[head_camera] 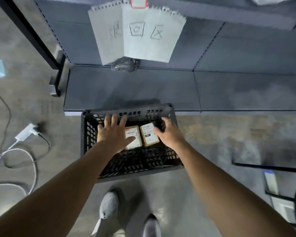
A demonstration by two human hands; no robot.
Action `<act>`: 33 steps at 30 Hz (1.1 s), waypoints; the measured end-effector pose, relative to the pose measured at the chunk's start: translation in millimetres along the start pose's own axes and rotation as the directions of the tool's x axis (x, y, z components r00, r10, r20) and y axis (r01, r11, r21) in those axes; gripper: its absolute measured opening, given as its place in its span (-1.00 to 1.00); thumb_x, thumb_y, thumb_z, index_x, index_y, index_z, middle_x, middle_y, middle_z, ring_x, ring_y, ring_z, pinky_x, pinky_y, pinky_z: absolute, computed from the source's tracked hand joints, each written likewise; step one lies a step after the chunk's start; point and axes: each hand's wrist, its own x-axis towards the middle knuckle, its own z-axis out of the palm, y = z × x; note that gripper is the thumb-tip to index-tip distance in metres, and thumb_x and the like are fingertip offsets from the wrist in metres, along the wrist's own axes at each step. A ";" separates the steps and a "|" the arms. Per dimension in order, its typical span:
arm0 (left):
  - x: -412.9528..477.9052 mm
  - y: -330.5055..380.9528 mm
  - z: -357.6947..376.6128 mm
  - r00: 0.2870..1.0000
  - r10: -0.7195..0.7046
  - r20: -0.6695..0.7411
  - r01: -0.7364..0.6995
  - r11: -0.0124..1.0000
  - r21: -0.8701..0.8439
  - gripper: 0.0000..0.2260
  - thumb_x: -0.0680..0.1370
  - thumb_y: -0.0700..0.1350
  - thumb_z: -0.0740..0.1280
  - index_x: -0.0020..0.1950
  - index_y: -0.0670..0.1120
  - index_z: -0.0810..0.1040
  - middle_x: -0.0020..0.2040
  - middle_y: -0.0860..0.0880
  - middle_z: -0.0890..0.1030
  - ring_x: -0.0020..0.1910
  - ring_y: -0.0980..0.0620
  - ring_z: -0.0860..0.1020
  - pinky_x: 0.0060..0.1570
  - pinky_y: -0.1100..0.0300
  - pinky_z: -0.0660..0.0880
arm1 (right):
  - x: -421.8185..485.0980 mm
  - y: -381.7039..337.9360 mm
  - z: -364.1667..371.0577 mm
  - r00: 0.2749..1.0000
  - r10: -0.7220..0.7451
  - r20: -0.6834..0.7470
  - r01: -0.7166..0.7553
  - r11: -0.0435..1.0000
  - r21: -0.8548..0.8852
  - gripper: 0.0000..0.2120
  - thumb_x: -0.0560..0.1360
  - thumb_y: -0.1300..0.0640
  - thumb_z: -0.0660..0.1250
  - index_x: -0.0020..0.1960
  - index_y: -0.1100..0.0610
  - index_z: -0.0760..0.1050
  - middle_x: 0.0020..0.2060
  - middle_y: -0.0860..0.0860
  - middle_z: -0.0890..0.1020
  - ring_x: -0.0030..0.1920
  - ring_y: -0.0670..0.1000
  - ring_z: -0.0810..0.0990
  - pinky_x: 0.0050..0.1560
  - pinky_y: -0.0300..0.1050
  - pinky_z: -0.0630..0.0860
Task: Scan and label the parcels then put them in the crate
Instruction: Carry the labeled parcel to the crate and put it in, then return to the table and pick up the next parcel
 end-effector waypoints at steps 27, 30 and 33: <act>-424.4 -210.6 -330.2 0.897 -0.194 -0.397 0.045 0.933 -0.356 -0.30 0.51 0.35 0.19 0.54 0.07 0.09 0.51 -0.10 0.17 0.48 -0.17 0.14 0.36 -0.16 0.28 | -445.7 -356.8 -135.4 0.934 -0.315 -0.170 0.313 0.949 -0.040 -0.37 0.55 -0.27 0.20 0.53 -0.12 0.10 0.47 0.07 0.27 0.45 0.16 0.30 0.39 0.24 0.31; -455.6 -276.9 -343.4 0.882 -0.224 -0.415 0.068 0.931 -0.358 -0.30 0.51 0.34 0.21 0.54 0.06 0.11 0.50 -0.11 0.18 0.47 -0.18 0.14 0.34 -0.16 0.28 | -469.8 -414.4 -104.8 0.919 -0.359 -0.164 0.355 0.933 -0.058 -0.37 0.54 -0.28 0.20 0.53 -0.12 0.12 0.46 0.07 0.28 0.44 0.16 0.31 0.39 0.21 0.32; -478.6 -336.2 -352.4 0.868 -0.256 -0.425 0.110 0.934 -0.340 -0.29 0.51 0.33 0.23 0.55 0.07 0.09 0.50 -0.11 0.17 0.48 -0.18 0.14 0.33 -0.15 0.28 | -487.0 -469.3 -79.7 0.895 -0.423 -0.140 0.412 0.905 -0.103 -0.37 0.56 -0.26 0.19 0.54 -0.10 0.10 0.48 0.08 0.26 0.46 0.16 0.27 0.41 0.18 0.29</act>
